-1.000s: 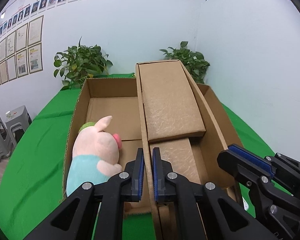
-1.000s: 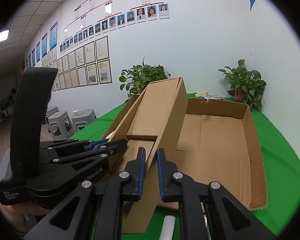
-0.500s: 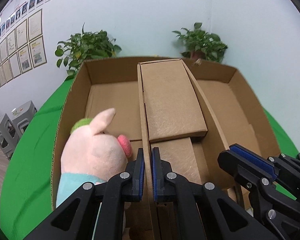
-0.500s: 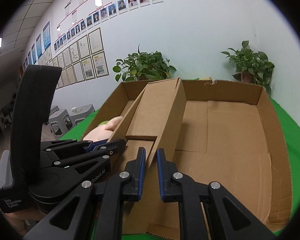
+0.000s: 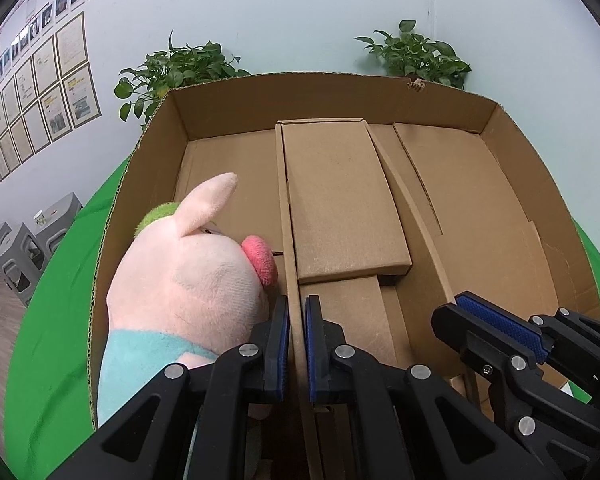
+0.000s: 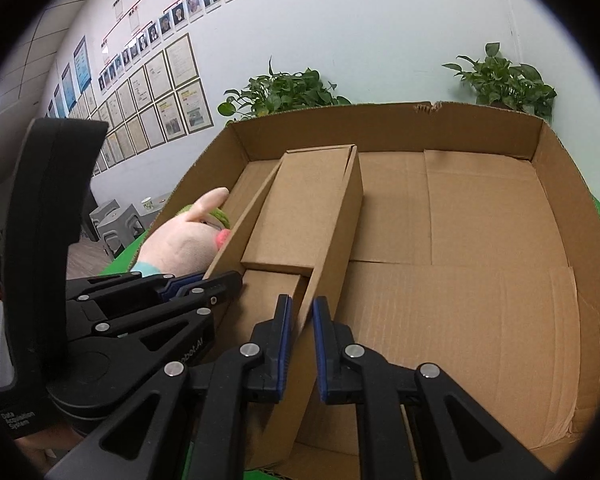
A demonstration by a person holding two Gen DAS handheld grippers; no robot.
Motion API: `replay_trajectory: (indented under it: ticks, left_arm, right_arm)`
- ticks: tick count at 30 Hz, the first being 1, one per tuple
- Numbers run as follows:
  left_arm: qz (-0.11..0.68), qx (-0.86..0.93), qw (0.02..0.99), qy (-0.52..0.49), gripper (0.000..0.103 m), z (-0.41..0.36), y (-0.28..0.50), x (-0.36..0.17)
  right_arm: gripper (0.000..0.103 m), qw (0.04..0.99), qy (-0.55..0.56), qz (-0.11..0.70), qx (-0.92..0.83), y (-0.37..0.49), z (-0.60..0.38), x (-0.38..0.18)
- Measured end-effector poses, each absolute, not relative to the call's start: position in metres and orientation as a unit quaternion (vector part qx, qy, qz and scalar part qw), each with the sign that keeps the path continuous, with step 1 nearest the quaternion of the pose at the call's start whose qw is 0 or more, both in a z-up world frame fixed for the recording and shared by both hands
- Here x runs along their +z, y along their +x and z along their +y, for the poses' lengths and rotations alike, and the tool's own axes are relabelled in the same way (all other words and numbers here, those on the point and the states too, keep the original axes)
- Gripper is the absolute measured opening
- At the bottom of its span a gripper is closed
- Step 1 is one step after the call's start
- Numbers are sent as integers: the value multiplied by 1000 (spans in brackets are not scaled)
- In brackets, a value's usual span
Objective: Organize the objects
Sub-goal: 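Lower the narrow box into the large box beside the pig and release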
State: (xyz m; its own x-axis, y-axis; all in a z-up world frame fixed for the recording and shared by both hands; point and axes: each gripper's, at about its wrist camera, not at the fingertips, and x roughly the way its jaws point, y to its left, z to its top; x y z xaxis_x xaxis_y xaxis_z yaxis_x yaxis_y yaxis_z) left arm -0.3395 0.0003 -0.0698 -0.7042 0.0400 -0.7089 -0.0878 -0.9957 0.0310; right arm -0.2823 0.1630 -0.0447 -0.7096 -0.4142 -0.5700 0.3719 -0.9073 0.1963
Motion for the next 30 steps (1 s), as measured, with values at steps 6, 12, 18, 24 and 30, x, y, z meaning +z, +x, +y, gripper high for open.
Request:
replay_trajectory:
  ticks: [6,12,18,24,30]
  left_arm:
    - [34,919,35,-390,5,0,-343,-76]
    - [44,918,37,-392,8,1,-340,-78]
    - [50,913,43,-403,8,2,-331,-77]
    - [48,912,53,-403,8,-5,-313,-70]
    - [38,915,59,-397,9,-12,-291,-62]
  right_arm:
    - [9,204,325,-31,-923,-285,161,-51]
    - [9,196,339,-28,-920,-288,158,-58]
    - [8,192,349,-27,-917,-291,157,-62]
    - [9,190,355,-14,-915,-290,149,-60]
    - [11,184,356,6,-916,-289,146,-59]
